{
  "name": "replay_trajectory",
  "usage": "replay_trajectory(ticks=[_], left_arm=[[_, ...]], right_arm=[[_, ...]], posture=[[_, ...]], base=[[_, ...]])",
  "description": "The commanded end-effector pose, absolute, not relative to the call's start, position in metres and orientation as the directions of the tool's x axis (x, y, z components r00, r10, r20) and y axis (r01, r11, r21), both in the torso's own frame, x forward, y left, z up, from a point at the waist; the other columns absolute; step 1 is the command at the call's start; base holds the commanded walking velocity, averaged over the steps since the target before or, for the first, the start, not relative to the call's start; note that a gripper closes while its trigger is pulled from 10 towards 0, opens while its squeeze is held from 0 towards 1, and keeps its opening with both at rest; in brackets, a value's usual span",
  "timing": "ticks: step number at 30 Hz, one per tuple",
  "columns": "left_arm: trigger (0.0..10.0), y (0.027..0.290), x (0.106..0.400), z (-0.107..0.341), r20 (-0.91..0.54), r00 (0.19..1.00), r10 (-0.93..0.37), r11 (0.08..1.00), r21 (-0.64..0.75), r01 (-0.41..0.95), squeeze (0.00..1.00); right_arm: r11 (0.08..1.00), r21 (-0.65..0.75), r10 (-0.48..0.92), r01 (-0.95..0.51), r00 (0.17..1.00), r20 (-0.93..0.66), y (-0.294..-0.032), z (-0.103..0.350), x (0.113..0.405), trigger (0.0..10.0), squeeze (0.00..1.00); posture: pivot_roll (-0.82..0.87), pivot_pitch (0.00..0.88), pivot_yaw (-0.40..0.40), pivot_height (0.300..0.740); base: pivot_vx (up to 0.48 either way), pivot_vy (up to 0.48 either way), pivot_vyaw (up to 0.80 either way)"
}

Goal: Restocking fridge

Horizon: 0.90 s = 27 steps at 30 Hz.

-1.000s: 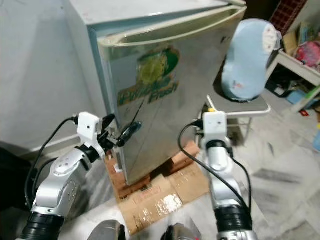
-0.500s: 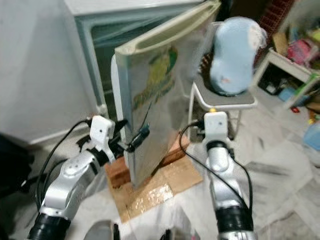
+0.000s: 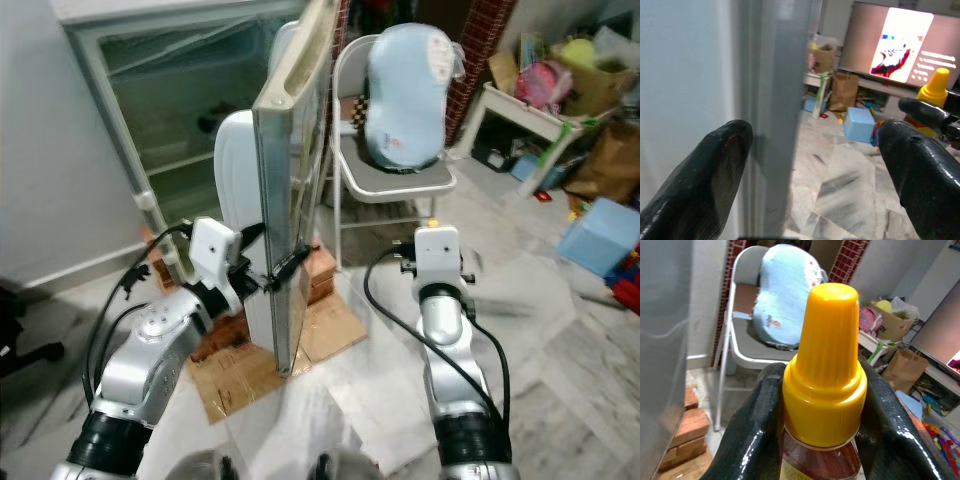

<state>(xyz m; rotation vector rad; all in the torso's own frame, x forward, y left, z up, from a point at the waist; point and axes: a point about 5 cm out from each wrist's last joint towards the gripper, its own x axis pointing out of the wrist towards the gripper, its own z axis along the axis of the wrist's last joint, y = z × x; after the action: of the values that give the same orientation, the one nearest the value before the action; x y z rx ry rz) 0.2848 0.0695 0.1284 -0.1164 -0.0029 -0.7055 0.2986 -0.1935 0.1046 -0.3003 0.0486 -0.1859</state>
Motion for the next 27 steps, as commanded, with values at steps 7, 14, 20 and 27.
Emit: replay_trajectory(ticks=[7,14,20,27], left_arm=[[10.0,0.053,0.294,0.135,0.082,0.777,-0.624,0.773,-0.078,0.629,0.0],[10.0,0.088,0.285,0.13,0.095,0.88,-0.465,0.879,-0.072,0.472,0.0],[10.0,0.114,0.272,0.129,0.097,0.937,-0.336,0.939,-0.044,0.342,0.0],[10.0,0.149,0.261,0.108,0.015,0.995,-0.1,0.993,-0.057,0.101,0.0]], right_arm=[[0.918,-0.322,-0.248,0.23,0.969,-0.015,-0.206,0.106,0.296,10.0,0.0],[0.916,-0.327,-0.252,0.233,0.967,-0.018,-0.206,0.105,0.296,10.0,0.0],[0.919,-0.326,-0.242,0.224,0.97,-0.018,-0.203,0.105,0.299,10.0,0.0],[0.92,-0.328,-0.236,0.216,0.972,-0.019,-0.201,0.105,0.301,10.0,0.0]], posture=[[-0.04,0.024,-0.028,0.74],[-0.02,0.031,-0.036,0.74],[-0.01,0.033,-0.044,0.74],[0.0,0.034,-0.049,0.74]], base=[[0.0,0.0,0.0],[0.0,0.0,0.0],[0.0,0.0,0.0],[0.0,0.0,0.0]])
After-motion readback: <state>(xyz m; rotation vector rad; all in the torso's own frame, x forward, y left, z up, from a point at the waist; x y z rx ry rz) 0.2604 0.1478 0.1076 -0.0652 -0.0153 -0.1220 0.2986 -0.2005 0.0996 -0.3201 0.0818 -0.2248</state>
